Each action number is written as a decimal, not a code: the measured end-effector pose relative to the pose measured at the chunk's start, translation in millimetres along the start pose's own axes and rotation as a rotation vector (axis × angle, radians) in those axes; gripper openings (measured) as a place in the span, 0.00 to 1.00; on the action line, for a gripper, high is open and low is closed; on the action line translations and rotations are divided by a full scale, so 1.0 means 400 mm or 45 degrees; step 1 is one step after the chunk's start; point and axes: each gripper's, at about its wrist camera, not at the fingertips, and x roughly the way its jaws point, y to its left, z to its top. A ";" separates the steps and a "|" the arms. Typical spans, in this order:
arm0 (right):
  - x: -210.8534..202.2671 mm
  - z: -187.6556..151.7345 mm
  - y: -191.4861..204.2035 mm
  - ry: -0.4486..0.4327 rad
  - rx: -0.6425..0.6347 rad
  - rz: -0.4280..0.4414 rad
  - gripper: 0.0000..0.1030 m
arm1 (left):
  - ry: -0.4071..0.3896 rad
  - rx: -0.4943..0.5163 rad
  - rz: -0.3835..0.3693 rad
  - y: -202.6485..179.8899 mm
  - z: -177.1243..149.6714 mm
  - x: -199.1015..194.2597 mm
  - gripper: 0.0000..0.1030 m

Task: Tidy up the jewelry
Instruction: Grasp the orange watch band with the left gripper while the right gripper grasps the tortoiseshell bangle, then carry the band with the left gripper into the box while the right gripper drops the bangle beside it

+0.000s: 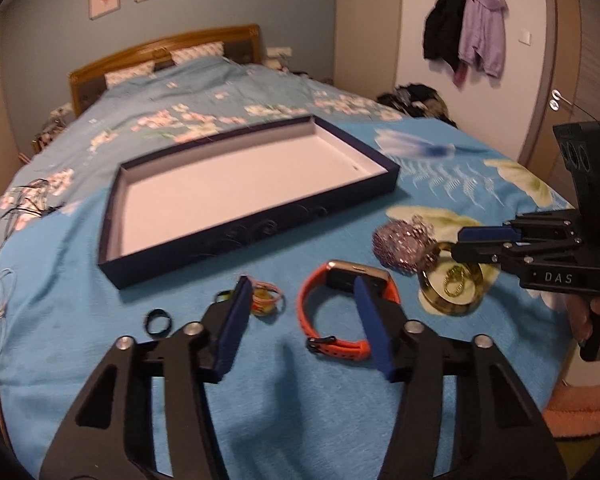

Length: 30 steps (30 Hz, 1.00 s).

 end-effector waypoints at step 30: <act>-0.049 0.094 -0.004 -0.094 -0.057 0.099 0.06 | 0.111 -0.135 -0.098 0.054 0.060 0.028 0.08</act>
